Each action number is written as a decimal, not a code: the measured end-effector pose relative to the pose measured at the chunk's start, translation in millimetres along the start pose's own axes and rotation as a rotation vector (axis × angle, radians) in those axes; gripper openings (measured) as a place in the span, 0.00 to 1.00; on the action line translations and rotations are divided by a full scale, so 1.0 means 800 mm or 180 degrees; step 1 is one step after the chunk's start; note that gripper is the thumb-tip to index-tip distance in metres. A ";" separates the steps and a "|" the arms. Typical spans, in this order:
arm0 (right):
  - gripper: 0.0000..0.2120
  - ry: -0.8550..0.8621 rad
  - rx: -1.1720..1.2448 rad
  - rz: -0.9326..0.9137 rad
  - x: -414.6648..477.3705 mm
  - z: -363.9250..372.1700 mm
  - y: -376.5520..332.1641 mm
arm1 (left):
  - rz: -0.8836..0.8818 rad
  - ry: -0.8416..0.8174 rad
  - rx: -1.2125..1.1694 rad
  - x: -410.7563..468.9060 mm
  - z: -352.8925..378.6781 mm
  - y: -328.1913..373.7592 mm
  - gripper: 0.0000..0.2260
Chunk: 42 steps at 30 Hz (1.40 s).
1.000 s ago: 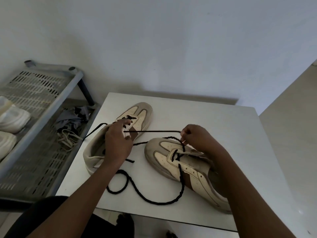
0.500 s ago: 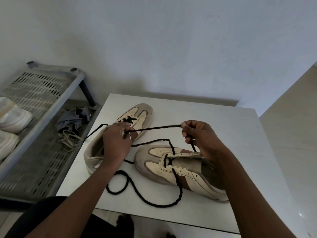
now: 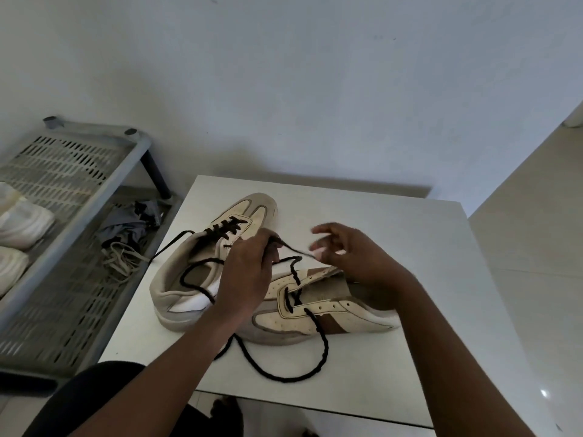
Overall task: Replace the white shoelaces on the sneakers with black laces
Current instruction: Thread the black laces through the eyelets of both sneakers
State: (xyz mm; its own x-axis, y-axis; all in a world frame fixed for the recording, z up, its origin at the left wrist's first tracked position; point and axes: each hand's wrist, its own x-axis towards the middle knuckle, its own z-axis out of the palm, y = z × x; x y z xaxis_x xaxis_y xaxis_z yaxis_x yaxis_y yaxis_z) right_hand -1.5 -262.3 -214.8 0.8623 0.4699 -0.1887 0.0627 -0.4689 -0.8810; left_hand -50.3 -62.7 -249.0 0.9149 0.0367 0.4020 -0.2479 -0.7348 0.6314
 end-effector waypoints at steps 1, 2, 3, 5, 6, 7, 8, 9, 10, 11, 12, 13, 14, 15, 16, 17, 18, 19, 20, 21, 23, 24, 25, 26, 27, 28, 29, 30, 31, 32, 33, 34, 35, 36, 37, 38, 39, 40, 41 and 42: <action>0.17 -0.0048 -0.0354 0.0280 0.001 -0.009 0.009 | -0.0088 0.0082 -0.0151 0.003 -0.003 0.000 0.10; 0.15 -0.0080 -0.0511 0.0486 0.002 -0.016 0.016 | -0.0147 0.0171 -0.0249 0.004 -0.005 -0.001 0.10; 0.12 -0.0123 -0.0611 0.0627 0.003 -0.020 0.021 | -0.0207 0.0226 -0.0319 0.005 -0.006 -0.002 0.10; 0.09 -0.0260 -0.1086 0.0803 0.008 -0.019 0.024 | -0.0392 0.0292 -0.0460 0.005 -0.006 -0.002 0.11; 0.09 -0.0392 -0.1386 0.0897 0.009 -0.015 0.025 | -0.0544 0.0305 -0.0572 0.005 -0.005 0.000 0.11; 0.11 -0.0543 -0.1624 0.0979 0.010 -0.011 0.026 | -0.0708 0.0316 -0.0685 0.005 -0.005 0.001 0.12; 0.11 -0.0653 -0.1750 0.1033 0.009 -0.008 0.027 | -0.0836 0.0329 -0.0767 0.006 -0.005 0.002 0.13; 0.11 -0.0697 -0.1758 0.1046 0.008 -0.007 0.029 | -0.0916 0.0346 -0.0817 0.006 -0.006 0.002 0.13; 0.09 -0.0661 -0.1698 0.1043 0.007 -0.007 0.033 | -0.0964 0.0357 -0.0869 0.007 -0.007 0.000 0.13; 0.07 -0.0582 -0.1633 0.1048 0.004 -0.007 0.036 | -0.0986 0.0356 -0.0913 0.008 -0.007 -0.001 0.12; 0.04 -0.0500 -0.1589 0.1049 0.002 -0.008 0.038 | -0.0967 0.0346 -0.0916 0.008 -0.008 -0.002 0.11; 0.04 -0.0429 -0.1551 0.1038 0.001 -0.007 0.039 | -0.0907 0.0323 -0.0867 0.009 -0.008 -0.001 0.10; 0.06 -0.0337 -0.1440 0.1027 0.000 -0.007 0.039 | -0.0781 0.0310 -0.0737 0.008 -0.008 -0.001 0.09; 0.07 -0.0188 -0.1186 0.1013 -0.001 -0.006 0.037 | -0.0588 0.0317 -0.0474 0.007 -0.007 -0.002 0.07; 0.07 0.0016 -0.0799 0.0993 -0.002 -0.006 0.032 | -0.0381 0.0320 -0.0118 0.004 -0.004 -0.004 0.07; 0.07 0.0234 -0.0357 0.0947 -0.005 -0.008 0.026 | -0.0190 0.0298 0.0232 0.000 0.000 -0.006 0.10; 0.07 0.0403 0.0091 0.0882 -0.006 -0.010 0.020 | -0.0017 0.0227 0.0497 -0.004 0.005 -0.007 0.14; 0.07 0.0522 0.0445 0.0802 -0.006 -0.012 0.014 | 0.0115 0.0126 0.0665 -0.008 0.010 -0.008 0.17; 0.07 0.0604 0.0602 0.0730 -0.005 -0.012 0.010 | 0.0211 0.0043 0.0756 -0.011 0.014 -0.008 0.17; 0.06 0.0676 0.0517 0.0674 -0.003 -0.009 0.008 | 0.0268 0.0018 0.0797 -0.012 0.017 -0.008 0.16; 0.05 0.0752 -0.0068 0.0597 0.004 0.004 0.005 | 0.0252 0.0137 0.0769 -0.009 0.017 -0.010 0.12; 0.06 0.0733 -0.0291 0.0526 0.009 0.011 0.002 | 0.0198 0.0225 0.0757 -0.006 0.016 -0.009 0.10; 0.06 0.0710 -0.0364 0.0431 0.015 0.020 -0.004 | 0.0145 0.0293 0.0764 -0.004 0.015 -0.008 0.09; 0.06 0.0697 -0.0281 0.0317 0.022 0.028 -0.010 | 0.0104 0.0339 0.0777 -0.003 0.015 -0.008 0.09; 0.06 0.0698 -0.0085 0.0194 0.030 0.036 -0.018 | 0.0058 0.0364 0.0789 -0.003 0.015 -0.008 0.08; 0.06 0.0694 0.0193 0.0091 0.039 0.042 -0.029 | -0.0008 0.0385 0.0792 -0.003 0.014 -0.008 0.08; 0.05 0.0678 0.0529 0.0018 0.047 0.048 -0.040 | -0.0096 0.0423 0.0774 -0.003 0.012 -0.008 0.09; 0.06 0.0636 0.0923 -0.0035 0.057 0.053 -0.051 | -0.0219 0.0482 0.0716 -0.002 0.010 -0.009 0.11; 0.09 0.0574 0.1325 -0.0063 0.066 0.055 -0.060 | -0.0385 0.0562 0.0604 0.000 0.008 -0.008 0.15; 0.14 0.0490 0.1661 -0.0056 0.074 0.057 -0.066 | -0.0588 0.0660 0.0420 0.002 0.004 -0.006 0.18; 0.19 0.0421 0.1726 -0.0019 0.079 0.058 -0.068 | -0.0796 0.0773 0.0208 0.004 0.001 -0.005 0.21; 0.25 0.0390 0.1494 0.0038 0.080 0.057 -0.065 | -0.0965 0.0853 0.0053 0.006 -0.001 -0.004 0.24; 0.28 0.0355 0.1030 0.0113 0.076 0.055 -0.062 | -0.1077 0.0881 0.0012 0.006 -0.003 -0.005 0.26; 0.29 0.0279 0.0539 0.0176 0.068 0.052 -0.055 | -0.1106 0.0857 0.0075 0.006 -0.004 -0.006 0.27; 0.29 0.0063 0.0125 0.0225 0.058 0.047 -0.047 | -0.1047 0.0802 0.0166 0.005 -0.005 -0.007 0.28; 0.29 -0.0306 -0.0153 0.0293 0.046 0.042 -0.039 | -0.0908 0.0717 0.0269 0.003 -0.005 -0.007 0.27; 0.28 -0.0759 -0.0419 0.0393 0.033 0.037 -0.032 | -0.0714 0.0613 0.0408 0.001 -0.004 -0.006 0.25; 0.29 -0.1182 -0.0765 0.0480 0.020 0.034 -0.026 | -0.0497 0.0509 0.0591 -0.002 -0.002 -0.005 0.21; 0.29 -0.1471 -0.1157 0.0507 0.008 0.032 -0.023 | -0.0275 0.0417 0.0781 -0.004 0.000 -0.003 0.18; 0.29 -0.1569 -0.1468 0.0497 0.000 0.032 -0.018 | -0.0079 0.0322 0.0876 -0.006 0.003 -0.004 0.14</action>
State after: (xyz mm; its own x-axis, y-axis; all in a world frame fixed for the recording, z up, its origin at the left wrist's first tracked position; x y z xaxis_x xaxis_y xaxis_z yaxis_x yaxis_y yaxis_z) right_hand -15.3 -236.3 -213.5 0.5565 0.6050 -0.5695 0.2578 -0.7774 -0.5738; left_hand -53.3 -62.3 -254.3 0.8797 0.1142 0.4615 -0.1175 -0.8884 0.4437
